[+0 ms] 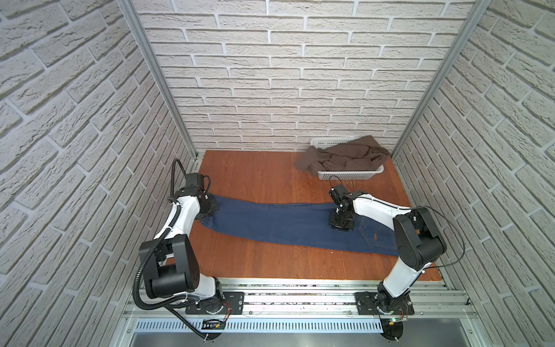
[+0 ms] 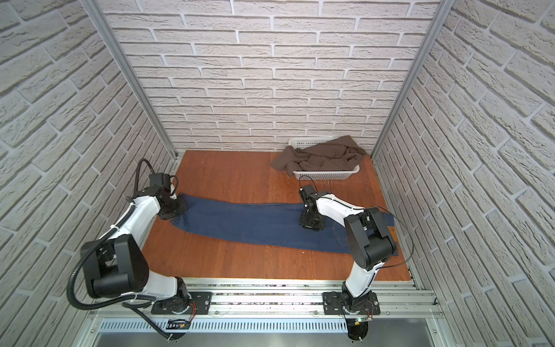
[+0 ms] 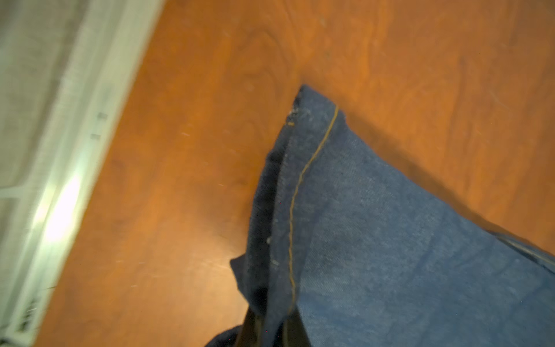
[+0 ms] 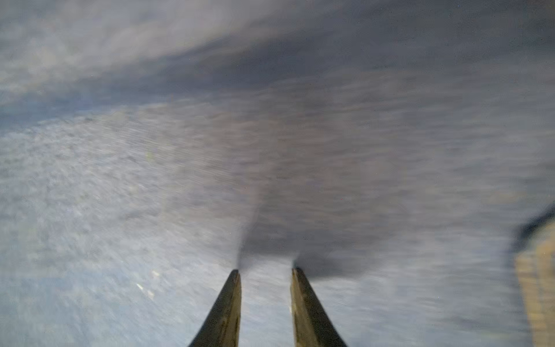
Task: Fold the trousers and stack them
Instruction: 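Lift the leg hem with the left gripper while right presses the seat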
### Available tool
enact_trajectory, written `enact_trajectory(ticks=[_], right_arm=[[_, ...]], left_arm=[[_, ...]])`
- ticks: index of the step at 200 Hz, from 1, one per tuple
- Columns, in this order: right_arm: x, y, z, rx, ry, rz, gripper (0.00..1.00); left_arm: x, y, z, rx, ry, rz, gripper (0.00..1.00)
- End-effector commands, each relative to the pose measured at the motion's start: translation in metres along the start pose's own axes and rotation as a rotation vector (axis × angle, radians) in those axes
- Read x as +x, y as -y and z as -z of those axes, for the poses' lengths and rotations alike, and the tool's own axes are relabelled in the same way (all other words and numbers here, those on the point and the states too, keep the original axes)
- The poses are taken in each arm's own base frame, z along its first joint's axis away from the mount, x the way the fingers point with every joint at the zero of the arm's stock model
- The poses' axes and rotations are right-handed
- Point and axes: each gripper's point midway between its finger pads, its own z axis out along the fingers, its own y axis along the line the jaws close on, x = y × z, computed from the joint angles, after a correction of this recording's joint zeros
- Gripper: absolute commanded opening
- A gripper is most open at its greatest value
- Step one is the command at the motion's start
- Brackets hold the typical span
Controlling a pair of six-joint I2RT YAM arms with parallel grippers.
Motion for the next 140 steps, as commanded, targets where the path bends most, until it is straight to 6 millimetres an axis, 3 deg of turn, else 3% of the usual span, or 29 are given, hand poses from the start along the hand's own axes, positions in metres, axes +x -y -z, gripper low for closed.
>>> enact_trajectory(ticks=[1,51,140], right_arm=[[-0.011,-0.023,0.033,-0.103,0.082,0.038,0.32],[-0.015,-0.025,0.057,-0.116,0.127,0.054,0.33],[-0.016,-0.015,0.055,-0.064,0.118,0.057,0.33]], left_arm=[[-0.013,-0.037,0.020,-0.178,0.042,-0.004,0.00],[-0.035,-0.069,0.050,-0.335,0.073,-0.010,0.00],[-0.054,-0.104,0.088,-0.454,0.107,-0.005,0.00]])
